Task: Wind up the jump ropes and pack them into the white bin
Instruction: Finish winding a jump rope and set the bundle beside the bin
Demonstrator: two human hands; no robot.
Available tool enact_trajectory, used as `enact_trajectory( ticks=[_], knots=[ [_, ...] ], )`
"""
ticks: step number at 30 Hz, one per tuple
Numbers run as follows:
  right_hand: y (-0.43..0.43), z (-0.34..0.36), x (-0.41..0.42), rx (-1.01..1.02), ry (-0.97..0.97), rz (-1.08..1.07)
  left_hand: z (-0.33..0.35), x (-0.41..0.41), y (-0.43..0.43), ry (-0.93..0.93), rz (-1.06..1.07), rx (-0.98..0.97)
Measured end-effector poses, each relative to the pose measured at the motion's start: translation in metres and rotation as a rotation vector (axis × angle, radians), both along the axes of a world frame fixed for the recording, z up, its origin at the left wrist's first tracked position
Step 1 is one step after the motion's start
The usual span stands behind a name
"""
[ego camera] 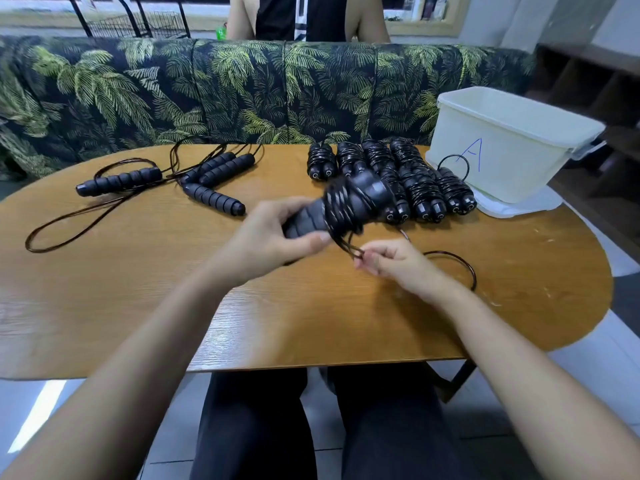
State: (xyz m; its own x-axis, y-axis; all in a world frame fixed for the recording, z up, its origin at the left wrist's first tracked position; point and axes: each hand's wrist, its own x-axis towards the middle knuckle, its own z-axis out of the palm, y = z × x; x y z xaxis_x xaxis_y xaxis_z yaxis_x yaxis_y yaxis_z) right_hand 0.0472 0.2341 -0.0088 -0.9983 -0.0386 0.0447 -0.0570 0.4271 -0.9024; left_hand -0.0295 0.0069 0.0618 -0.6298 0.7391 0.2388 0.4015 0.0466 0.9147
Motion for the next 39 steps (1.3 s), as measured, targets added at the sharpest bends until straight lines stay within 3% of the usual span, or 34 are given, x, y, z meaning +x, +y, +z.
enact_trajectory(
  ticks=[2,3,5,7,9,13,18,24,27,30,34,36,39],
  knots=[
    [0.007,0.022,-0.016,0.121,0.009,0.046,0.002,0.009,0.000,0.052,-0.157,-0.119],
    [0.008,0.036,-0.024,0.241,0.023,0.112,0.000,0.013,-0.001,0.168,-0.178,-0.212],
    [0.006,0.057,-0.040,0.544,0.045,0.228,-0.002,0.018,-0.001,0.593,-0.113,-0.496],
    [0.001,0.073,-0.050,0.722,0.029,0.263,-0.003,0.022,0.005,1.029,-0.001,-0.786],
    [-0.011,0.085,-0.052,0.838,0.050,0.260,-0.006,0.028,0.014,1.182,0.060,-0.932],
    [-0.037,0.090,-0.043,1.073,0.204,0.106,-0.014,0.019,0.025,1.108,0.310,-1.094],
    [-0.056,0.064,-0.017,0.999,0.378,-0.109,-0.019,0.000,0.021,0.817,0.582,-0.848],
    [-0.059,0.019,0.011,0.864,0.598,-0.274,-0.019,-0.035,0.003,0.042,0.354,-0.374],
    [-0.062,0.003,0.016,0.889,0.659,-0.316,-0.021,-0.027,0.008,-0.095,0.341,-0.264],
    [-0.066,-0.008,0.016,0.903,0.630,-0.247,-0.027,-0.018,0.017,-0.003,0.433,-0.249],
    [-0.052,0.020,0.021,0.771,0.523,-0.092,-0.024,-0.023,0.011,0.409,0.604,-0.535],
    [-0.035,0.054,0.018,0.701,0.614,-0.124,-0.017,-0.024,0.009,0.581,0.607,-0.612],
    [-0.013,0.096,-0.002,0.977,0.631,-0.045,-0.006,-0.022,0.013,0.764,0.521,-0.639]
  ],
)
